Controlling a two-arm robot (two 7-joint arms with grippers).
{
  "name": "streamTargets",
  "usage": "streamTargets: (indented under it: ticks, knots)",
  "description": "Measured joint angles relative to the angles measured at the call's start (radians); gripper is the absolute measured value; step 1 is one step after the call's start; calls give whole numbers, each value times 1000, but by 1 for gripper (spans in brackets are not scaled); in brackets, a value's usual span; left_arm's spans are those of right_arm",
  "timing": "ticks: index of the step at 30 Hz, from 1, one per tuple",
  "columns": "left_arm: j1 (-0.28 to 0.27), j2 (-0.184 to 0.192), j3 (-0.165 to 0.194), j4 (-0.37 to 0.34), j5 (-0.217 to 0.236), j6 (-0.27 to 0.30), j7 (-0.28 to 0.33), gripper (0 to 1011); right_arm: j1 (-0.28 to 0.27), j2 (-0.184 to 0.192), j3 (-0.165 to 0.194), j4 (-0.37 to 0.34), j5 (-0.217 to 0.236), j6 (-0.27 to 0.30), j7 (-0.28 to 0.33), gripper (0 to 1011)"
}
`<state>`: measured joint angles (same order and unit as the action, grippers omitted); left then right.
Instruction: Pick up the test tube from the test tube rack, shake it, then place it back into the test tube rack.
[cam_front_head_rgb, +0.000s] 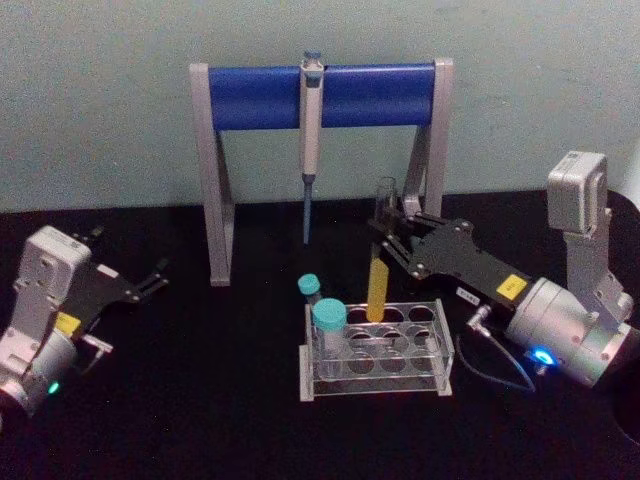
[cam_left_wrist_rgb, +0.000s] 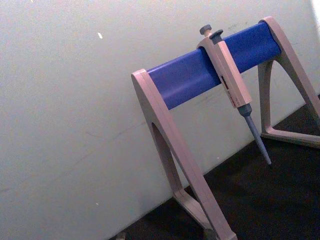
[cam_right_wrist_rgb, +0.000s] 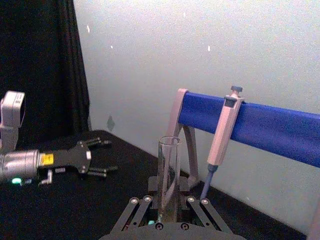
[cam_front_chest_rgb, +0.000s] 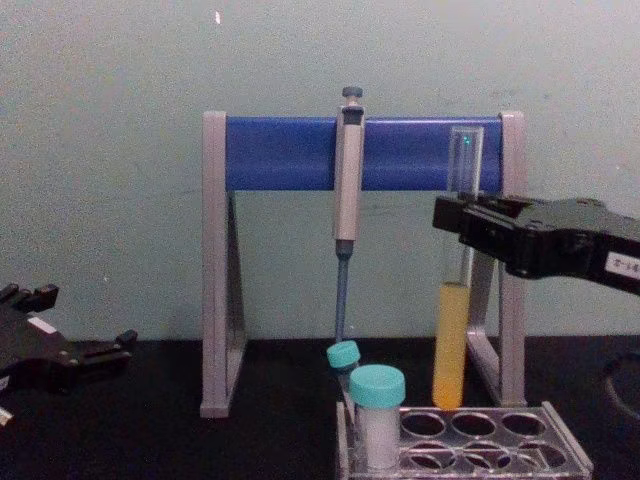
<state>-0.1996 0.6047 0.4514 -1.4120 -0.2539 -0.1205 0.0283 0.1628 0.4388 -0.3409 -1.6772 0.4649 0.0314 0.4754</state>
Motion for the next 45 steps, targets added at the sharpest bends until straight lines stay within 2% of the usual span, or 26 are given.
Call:
streamTargets:
  ticks: [8, 11, 16, 24, 45]
  knots:
    - [0, 0, 0, 0, 0, 0, 0, 1001, 39, -41, -14, 66, 13, -73, -11, 233]
    - [0, 0, 0, 0, 0, 0, 0, 1001, 59, -66, -14, 103, -12, -118, -44, 233]
    - [0, 0, 0, 0, 0, 0, 0, 1001, 73, -92, -2, 137, -48, -147, -83, 233]
    - [0, 0, 0, 0, 0, 0, 0, 1001, 70, -104, 14, 143, -68, -148, -96, 233]
    - [0, 0, 0, 0, 0, 0, 0, 1001, 63, -110, 28, 132, -75, -137, -81, 233]
